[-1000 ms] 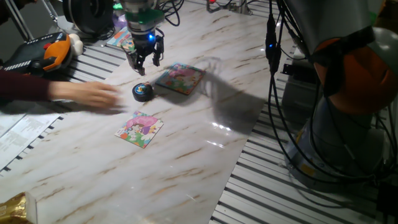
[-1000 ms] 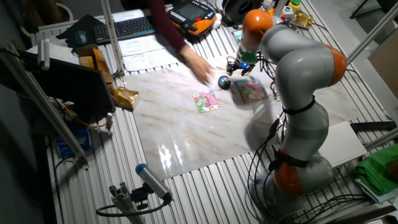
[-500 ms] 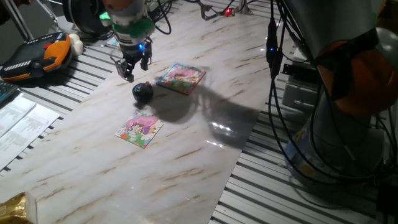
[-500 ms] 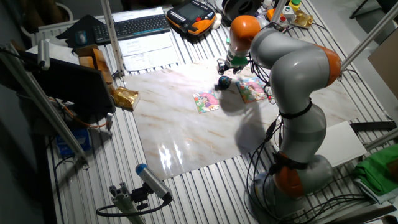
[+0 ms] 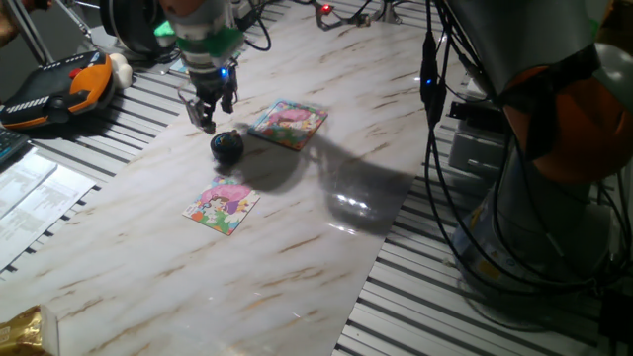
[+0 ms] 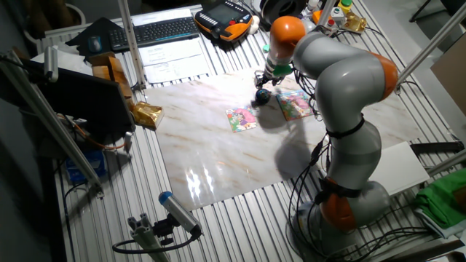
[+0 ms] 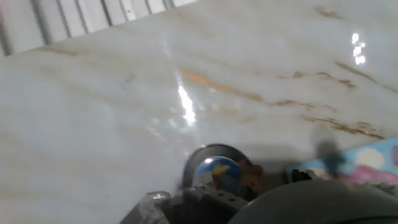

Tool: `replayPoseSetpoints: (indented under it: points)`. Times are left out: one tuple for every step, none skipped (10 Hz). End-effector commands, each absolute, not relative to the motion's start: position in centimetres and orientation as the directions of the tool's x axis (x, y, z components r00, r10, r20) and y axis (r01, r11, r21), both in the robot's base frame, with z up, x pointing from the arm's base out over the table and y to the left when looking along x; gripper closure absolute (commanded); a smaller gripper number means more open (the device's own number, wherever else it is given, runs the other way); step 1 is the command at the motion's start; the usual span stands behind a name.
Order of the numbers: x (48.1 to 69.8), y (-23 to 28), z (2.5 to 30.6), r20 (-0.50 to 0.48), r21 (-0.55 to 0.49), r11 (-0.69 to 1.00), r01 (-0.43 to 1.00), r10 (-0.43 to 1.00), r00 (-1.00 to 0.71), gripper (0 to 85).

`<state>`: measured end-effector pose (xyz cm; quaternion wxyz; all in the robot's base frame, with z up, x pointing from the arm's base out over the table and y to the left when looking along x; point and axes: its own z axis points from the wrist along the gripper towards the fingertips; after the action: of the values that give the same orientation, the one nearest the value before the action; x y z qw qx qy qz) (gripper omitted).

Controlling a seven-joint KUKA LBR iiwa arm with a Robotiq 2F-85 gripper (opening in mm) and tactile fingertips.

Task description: Assemble one piece of a puzzle

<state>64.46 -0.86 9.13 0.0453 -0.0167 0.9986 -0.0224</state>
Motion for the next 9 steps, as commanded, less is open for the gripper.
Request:
replayPoseSetpoints:
  points:
    - [64.4, -1.2, 9.0, -0.082, -0.044, 0.981, -0.19, -0.193, -0.978, 18.7]
    - [64.3, -1.6, 8.9, -0.082, -0.044, 0.976, -0.214, -0.217, -0.973, 19.0]
    - [64.2, -1.9, 8.8, -0.079, -0.041, 0.971, -0.235, -0.238, -0.968, 19.7]
    - [64.0, -2.3, 8.5, -0.074, -0.049, 0.963, -0.265, -0.268, -0.961, 19.7]
    - [63.8, -2.5, 8.1, -0.072, -0.029, 0.963, -0.269, -0.271, -0.96, 20.0]
    - [63.8, -2.5, 7.7, -0.067, -0.011, 0.963, -0.27, -0.27, -0.961, 20.0]
    - [63.6, -2.5, 7.4, -0.057, -0.009, 0.966, -0.258, -0.258, -0.964, 20.0]
    - [63.3, -2.5, 7.0, -0.064, 0.01, 0.972, -0.236, -0.235, -0.97, 19.7]
    - [63.1, -2.5, 6.7, -0.055, 0.057, 0.981, -0.188, -0.185, -0.981, 19.3]
